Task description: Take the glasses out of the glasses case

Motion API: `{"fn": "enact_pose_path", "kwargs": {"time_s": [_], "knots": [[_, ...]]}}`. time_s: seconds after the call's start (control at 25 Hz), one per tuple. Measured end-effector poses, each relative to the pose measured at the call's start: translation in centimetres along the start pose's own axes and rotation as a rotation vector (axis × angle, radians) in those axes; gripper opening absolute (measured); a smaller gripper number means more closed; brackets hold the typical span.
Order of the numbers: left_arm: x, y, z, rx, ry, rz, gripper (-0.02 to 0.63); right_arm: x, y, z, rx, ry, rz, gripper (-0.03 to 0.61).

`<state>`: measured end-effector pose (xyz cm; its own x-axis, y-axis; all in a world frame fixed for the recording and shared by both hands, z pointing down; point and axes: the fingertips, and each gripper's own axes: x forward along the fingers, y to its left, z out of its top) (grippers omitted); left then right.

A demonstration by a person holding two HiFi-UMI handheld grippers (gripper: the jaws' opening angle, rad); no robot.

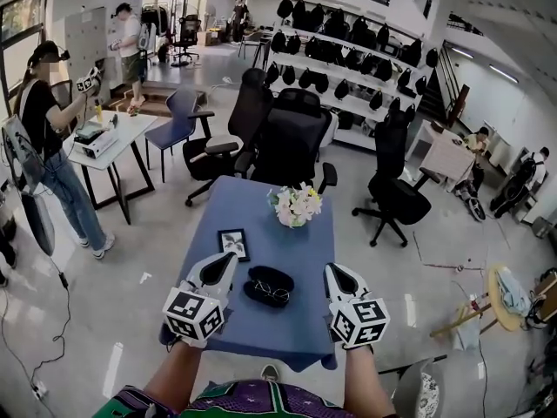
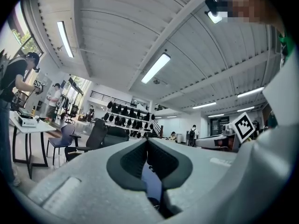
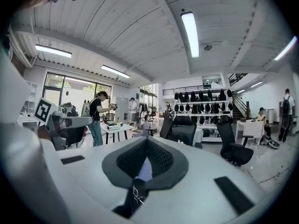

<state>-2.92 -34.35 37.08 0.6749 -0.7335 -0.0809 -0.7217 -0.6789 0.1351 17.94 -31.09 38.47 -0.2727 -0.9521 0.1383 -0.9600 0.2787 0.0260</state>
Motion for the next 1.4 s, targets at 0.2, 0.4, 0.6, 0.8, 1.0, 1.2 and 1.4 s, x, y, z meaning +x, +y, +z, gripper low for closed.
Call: {"fn": "enact_pose_path", "kwargs": {"time_s": [0.2,0.4,0.6,0.8,1.0,1.2,1.4], "knots": [[1.1,-0.4,-1.1,0.003,0.012,-0.008,0.017,0.3,-0.7,-0.6,-0.023,-0.011,-0.004,0.003],[1.6,-1.1,-1.5,0.005,0.022,-0.011,0.017,0.7,-0.7,-2.4,-0.025,0.026,0.042,0.032],[2.2,-2.8,-1.2,0.019,0.022,-0.05,0.017,1.9,-0.2,-5.3,-0.068,0.11,0.077,0.066],[2.4,-3.1,-1.1,0.042,0.028,-0.051,0.017,3.5,0.2,-8.5,-0.17,0.205,0.113,0.066],[2.1,-2.2,-2.4,0.017,0.049,-0.012,0.017,5.0,-0.4,-12.4,-0.185,0.301,0.144,0.066],[2.1,-2.3,-2.9,0.017,0.058,0.008,0.017,6.4,0.0,-16.1,-0.192,0.379,0.194,0.066],[2.2,-1.7,-3.6,0.01,0.075,0.044,0.017,7.8,0.4,-19.2,-0.198,0.44,0.246,0.066]]}}
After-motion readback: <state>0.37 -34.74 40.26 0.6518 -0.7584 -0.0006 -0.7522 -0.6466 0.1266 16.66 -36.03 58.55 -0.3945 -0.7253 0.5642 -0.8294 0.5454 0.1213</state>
